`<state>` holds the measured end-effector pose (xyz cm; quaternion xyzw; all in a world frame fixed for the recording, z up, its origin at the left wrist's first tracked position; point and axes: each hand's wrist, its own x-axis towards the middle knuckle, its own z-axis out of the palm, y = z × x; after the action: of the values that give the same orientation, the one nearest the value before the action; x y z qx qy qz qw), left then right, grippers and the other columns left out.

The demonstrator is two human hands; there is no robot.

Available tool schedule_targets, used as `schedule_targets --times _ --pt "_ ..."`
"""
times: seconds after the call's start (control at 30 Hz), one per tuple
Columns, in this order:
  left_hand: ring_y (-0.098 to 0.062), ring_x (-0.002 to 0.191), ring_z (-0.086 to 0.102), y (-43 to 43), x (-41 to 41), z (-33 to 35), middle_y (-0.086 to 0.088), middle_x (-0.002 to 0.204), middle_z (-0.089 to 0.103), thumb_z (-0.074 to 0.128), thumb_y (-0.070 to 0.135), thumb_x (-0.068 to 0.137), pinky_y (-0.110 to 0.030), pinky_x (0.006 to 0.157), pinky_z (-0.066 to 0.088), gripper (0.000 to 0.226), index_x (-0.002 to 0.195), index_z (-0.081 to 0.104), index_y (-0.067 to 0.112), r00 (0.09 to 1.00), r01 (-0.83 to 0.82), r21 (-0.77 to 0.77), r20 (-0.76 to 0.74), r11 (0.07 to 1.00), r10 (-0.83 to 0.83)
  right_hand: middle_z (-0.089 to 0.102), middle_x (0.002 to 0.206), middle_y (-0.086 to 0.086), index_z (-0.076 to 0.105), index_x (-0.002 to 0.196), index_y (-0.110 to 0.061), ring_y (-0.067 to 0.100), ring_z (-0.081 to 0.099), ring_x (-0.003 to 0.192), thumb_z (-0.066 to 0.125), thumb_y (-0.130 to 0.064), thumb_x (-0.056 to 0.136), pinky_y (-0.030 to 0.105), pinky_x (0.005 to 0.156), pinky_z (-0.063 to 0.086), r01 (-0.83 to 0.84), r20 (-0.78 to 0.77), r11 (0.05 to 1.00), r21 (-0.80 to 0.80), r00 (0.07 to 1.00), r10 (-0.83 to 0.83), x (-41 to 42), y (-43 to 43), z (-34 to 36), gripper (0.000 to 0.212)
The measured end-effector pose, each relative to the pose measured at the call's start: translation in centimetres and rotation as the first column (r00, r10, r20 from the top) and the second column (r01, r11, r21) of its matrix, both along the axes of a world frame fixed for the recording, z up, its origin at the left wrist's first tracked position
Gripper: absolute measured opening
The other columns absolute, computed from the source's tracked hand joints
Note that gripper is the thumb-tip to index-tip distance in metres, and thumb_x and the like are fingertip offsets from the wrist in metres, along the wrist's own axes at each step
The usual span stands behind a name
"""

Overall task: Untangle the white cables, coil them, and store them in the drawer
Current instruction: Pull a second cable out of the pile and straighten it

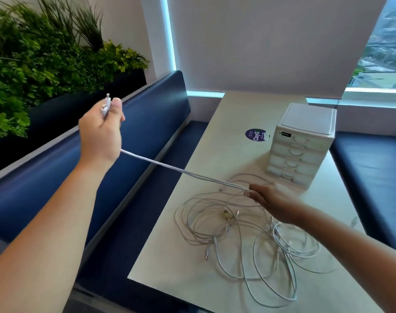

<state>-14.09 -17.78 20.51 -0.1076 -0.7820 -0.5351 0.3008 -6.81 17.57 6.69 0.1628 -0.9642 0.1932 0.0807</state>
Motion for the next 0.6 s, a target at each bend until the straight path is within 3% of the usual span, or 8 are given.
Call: schedule_targets --times 0.07,0.2,0.3,0.37,0.43,0.5,0.57,0.6 --pt "-0.012 0.050 0.032 -0.1 -0.3 0.1 0.001 0.057 0.037 0.041 0.044 0.100 -0.031 0.051 0.027 0.039 0.066 0.046 0.025 1.000 -0.027 -0.020 -0.012 0.999 0.027 0.043 0.058 -0.009 0.037 0.068 -0.032 0.023 0.049 0.062 0.016 -0.071 0.087 0.036 0.060 0.042 0.061 0.021 0.998 0.012 0.998 -0.061 0.5 1.3 -0.2 0.047" --pt "-0.014 0.050 0.040 2.2 0.2 -0.8 -0.006 0.056 0.044 0.048 0.038 0.101 -0.035 0.055 0.035 0.041 0.068 0.054 0.014 0.998 -0.006 -0.284 0.062 0.959 0.025 0.049 0.060 -0.006 0.036 0.064 -0.032 0.023 0.050 0.062 0.016 -0.067 0.084 0.036 0.060 0.042 0.092 -0.002 0.995 0.041 0.996 -0.092 1.0 1.1 1.8 0.045" --pt "-0.007 0.073 0.060 6.1 2.1 -1.7 0.006 0.076 0.069 0.056 0.036 0.098 -0.031 0.074 0.049 0.031 0.077 0.071 0.018 0.969 0.232 -0.471 0.190 0.851 -0.159 0.043 0.054 -0.007 0.032 0.059 -0.031 0.018 0.043 0.054 0.019 -0.066 0.085 0.032 0.057 0.034 0.066 0.003 0.994 0.086 0.998 -0.066 1.2 0.3 4.2 0.046" --pt "0.002 0.098 0.063 9.5 3.7 -2.5 0.015 0.105 0.072 0.053 0.040 0.098 -0.017 0.089 0.048 0.022 0.100 0.073 0.032 0.875 0.469 -0.463 0.362 0.752 -0.322 0.042 0.054 -0.007 0.033 0.059 -0.032 0.013 0.042 0.053 0.025 -0.061 0.090 0.031 0.058 0.032 0.024 0.019 0.994 0.109 0.999 -0.026 1.2 -0.5 5.8 0.043" --pt "0.001 0.112 0.059 12.4 4.8 -3.4 0.015 0.120 0.068 0.048 0.044 0.099 -0.018 0.098 0.044 0.031 0.120 0.068 0.032 0.749 0.646 -0.418 0.509 0.639 -0.425 0.044 0.056 -0.007 0.037 0.063 -0.032 0.016 0.045 0.056 0.030 -0.055 0.094 0.032 0.058 0.034 -0.007 0.029 0.993 0.118 1.000 0.003 1.1 -1.2 7.2 0.039" --pt "0.000 0.098 0.061 14.3 5.3 -4.0 0.011 0.103 0.072 0.046 0.042 0.101 -0.018 0.087 0.045 0.030 0.105 0.072 0.027 0.667 0.725 -0.380 0.596 0.574 -0.448 0.048 0.059 -0.006 0.044 0.069 -0.028 0.019 0.048 0.060 0.031 -0.052 0.095 0.034 0.059 0.039 -0.041 0.020 0.994 0.097 0.999 0.039 1.2 -1.0 8.0 0.037" --pt "-0.002 0.067 0.053 15.3 5.5 -3.8 0.007 0.075 0.062 0.045 0.035 0.103 -0.021 0.066 0.041 0.033 0.077 0.063 0.023 0.654 0.736 -0.376 0.608 0.563 -0.450 0.053 0.063 0.002 0.049 0.076 -0.019 0.024 0.051 0.062 0.029 -0.053 0.093 0.039 0.061 0.043 -0.064 -0.002 0.995 0.077 0.998 0.064 1.6 -0.3 8.2 0.044" --pt "-0.004 0.061 0.048 15.7 5.7 -3.5 0.006 0.071 0.057 0.045 0.033 0.103 -0.023 0.062 0.038 0.033 0.074 0.057 0.024 0.672 0.726 -0.413 0.599 0.551 -0.436 0.055 0.065 0.005 0.050 0.080 -0.017 0.026 0.052 0.063 0.026 -0.056 0.091 0.040 0.061 0.043 -0.074 -0.018 0.994 0.076 0.997 0.076 1.8 0.1 8.2 0.048"
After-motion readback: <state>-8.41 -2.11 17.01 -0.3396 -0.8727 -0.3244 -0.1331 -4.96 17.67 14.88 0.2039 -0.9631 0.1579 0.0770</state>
